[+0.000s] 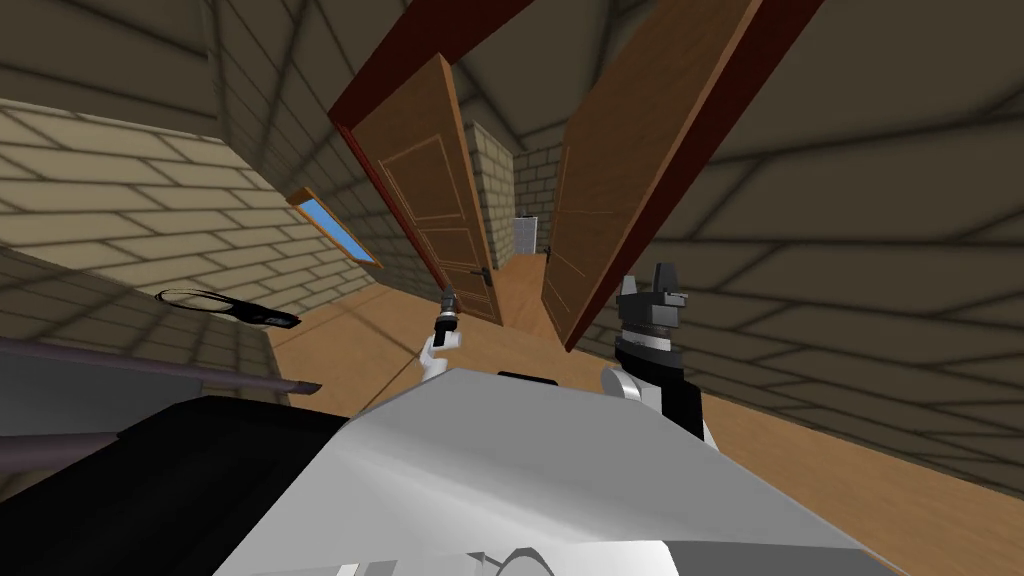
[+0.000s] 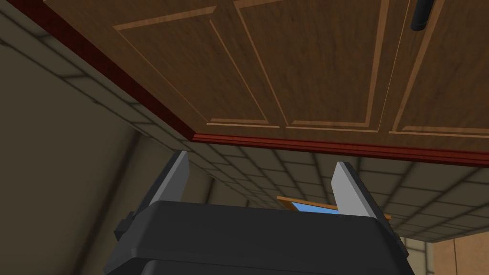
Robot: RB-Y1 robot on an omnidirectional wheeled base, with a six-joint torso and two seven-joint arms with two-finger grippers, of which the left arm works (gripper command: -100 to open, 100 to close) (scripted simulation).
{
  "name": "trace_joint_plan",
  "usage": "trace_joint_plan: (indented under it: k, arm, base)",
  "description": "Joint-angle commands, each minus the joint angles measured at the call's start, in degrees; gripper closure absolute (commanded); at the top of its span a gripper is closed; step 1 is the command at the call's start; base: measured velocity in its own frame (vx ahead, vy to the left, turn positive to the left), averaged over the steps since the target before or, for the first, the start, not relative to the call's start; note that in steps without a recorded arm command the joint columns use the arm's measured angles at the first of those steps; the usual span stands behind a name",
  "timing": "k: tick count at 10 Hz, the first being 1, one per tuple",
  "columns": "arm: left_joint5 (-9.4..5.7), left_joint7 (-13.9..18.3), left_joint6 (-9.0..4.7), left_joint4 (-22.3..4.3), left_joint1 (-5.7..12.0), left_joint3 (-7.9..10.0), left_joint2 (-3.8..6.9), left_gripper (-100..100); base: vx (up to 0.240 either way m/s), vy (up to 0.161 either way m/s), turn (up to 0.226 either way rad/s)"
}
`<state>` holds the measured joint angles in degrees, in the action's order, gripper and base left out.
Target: Push the door open
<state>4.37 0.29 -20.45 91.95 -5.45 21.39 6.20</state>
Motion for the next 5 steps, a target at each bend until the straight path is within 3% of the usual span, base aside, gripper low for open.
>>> trace_joint_plan:
  k: [1,5]
  arm:
    - [0.4,-0.21,0.09,-1.91,1.42,1.11,-0.11,-100]
    - [1.46,-0.64,0.06,-7.19,5.11,4.21,-0.43,-100]
  base:
    - [0.009,0.202,-0.31]
    - [-0.007,0.192,-0.284]
